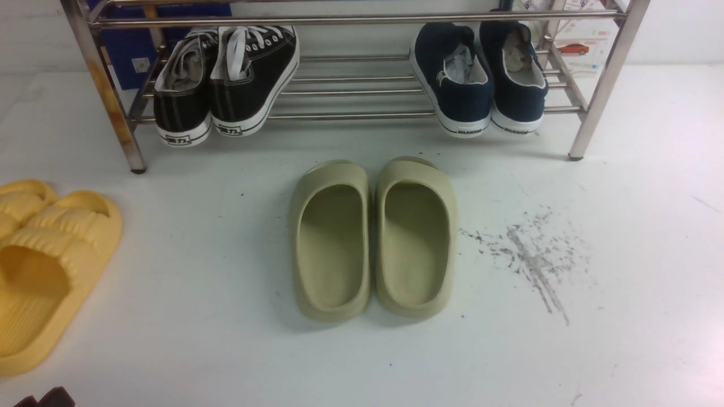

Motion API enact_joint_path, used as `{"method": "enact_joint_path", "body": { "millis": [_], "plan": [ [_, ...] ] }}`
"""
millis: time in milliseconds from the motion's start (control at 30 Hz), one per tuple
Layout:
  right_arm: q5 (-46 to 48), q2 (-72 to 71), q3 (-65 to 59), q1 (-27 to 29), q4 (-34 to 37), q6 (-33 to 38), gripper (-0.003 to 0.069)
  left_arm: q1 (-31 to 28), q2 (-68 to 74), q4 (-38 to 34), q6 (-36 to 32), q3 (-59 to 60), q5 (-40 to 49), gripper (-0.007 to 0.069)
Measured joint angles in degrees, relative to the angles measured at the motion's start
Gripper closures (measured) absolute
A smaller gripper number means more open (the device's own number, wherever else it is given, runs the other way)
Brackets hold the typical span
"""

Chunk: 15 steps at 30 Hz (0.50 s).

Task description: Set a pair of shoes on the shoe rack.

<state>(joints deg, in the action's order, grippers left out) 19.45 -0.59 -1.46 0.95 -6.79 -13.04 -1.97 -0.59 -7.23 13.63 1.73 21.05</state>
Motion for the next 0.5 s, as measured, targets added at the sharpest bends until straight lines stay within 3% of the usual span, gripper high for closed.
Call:
{"method": "enact_joint_path", "body": {
  "millis": [500],
  "plan": [
    [2.35,0.00,0.46,0.00,1.81,0.00,0.0658,0.00,0.00,0.00,0.00,0.00,0.00,0.0386]
  ]
}}
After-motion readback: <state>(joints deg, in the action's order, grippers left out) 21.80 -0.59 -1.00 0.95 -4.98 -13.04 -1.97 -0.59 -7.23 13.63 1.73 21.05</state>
